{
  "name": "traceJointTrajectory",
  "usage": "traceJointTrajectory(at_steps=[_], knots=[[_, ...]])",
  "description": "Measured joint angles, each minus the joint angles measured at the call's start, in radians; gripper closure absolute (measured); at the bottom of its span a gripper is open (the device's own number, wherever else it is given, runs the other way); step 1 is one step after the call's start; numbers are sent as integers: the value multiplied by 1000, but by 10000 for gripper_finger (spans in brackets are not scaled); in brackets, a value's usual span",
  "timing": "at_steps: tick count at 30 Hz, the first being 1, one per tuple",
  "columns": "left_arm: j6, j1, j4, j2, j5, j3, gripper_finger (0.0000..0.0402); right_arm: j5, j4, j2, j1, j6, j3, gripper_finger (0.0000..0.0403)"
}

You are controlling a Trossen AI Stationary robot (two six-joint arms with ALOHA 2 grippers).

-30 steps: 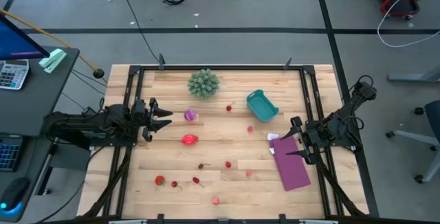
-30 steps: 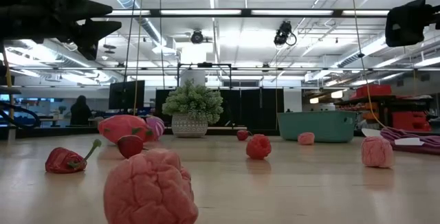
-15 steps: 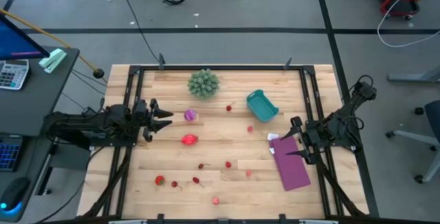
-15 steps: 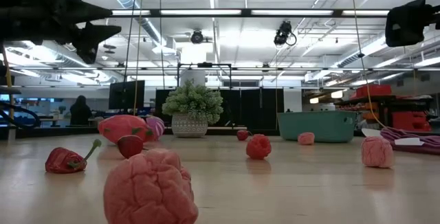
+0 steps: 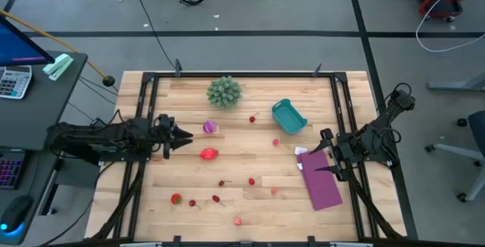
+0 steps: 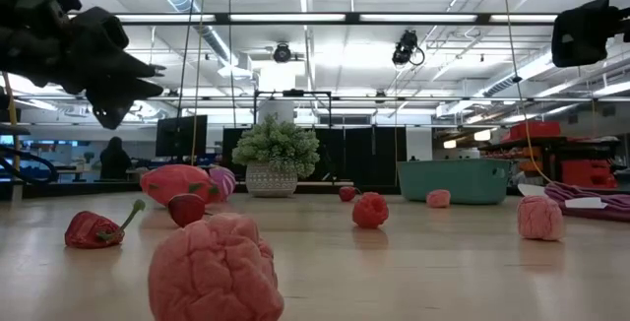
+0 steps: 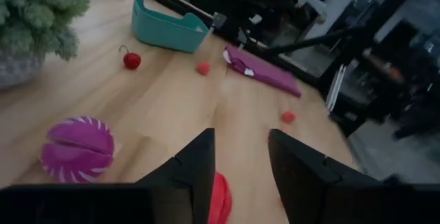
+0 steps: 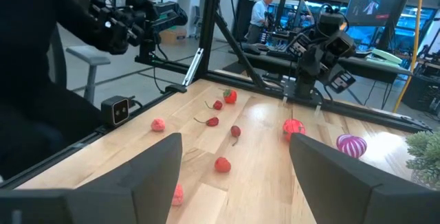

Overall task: Pick and placing Produce into tupperware
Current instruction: Put the red dragonfruit into the blue bin

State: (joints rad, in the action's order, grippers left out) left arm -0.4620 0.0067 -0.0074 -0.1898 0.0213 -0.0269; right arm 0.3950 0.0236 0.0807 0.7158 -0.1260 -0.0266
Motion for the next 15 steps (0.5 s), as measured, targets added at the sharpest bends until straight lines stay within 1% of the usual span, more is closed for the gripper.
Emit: traceJointTrajectory(at_steps=[8,15], knots=[[136,0,-1,0,-3,0,261,0,0,0,0,0,0,123],[220,0,-2,0,1,0,228,0,0,0,0,-5,0,123]])
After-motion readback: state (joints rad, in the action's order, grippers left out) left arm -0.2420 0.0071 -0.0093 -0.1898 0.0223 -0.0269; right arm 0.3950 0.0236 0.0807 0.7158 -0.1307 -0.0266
